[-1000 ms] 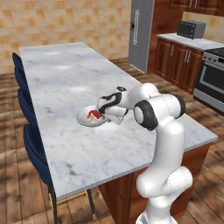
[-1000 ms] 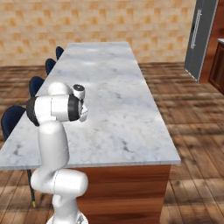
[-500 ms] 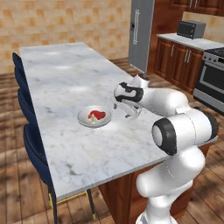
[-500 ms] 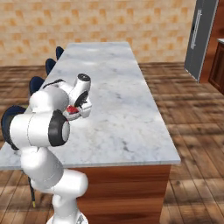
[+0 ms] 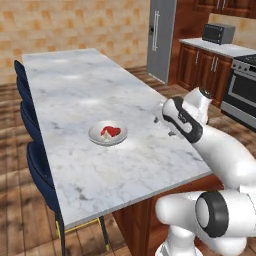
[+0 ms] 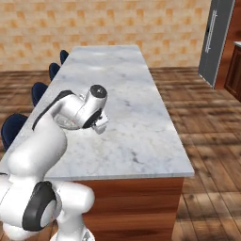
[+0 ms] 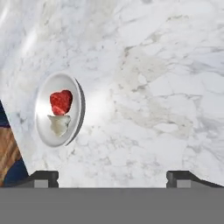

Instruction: The microwave is finished heating the steak and garlic. Take the bowl containing the food and place it on the dining counter.

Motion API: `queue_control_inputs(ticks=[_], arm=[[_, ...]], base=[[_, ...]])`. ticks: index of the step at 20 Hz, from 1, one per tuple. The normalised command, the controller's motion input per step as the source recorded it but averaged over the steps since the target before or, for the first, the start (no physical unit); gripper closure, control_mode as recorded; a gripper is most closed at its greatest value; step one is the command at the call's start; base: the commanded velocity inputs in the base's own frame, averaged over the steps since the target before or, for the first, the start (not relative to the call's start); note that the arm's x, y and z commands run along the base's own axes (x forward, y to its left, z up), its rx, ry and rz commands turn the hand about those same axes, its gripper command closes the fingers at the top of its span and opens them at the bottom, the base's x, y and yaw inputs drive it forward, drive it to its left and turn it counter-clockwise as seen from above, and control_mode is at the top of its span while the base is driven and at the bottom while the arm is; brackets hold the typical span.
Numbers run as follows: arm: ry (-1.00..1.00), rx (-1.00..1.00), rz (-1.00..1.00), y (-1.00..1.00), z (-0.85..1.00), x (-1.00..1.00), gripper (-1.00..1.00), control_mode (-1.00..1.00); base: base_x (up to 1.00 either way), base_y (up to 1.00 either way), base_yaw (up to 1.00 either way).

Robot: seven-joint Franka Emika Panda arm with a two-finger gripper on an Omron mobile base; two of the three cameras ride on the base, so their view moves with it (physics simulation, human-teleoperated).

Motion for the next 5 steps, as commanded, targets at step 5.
queue_control_inputs(ticks=[5], arm=[[-0.37,0.0,0.08,-0.36,0.2,-1.0,-1.0,-1.0]], base=[[0.0,0.0,0.0]])
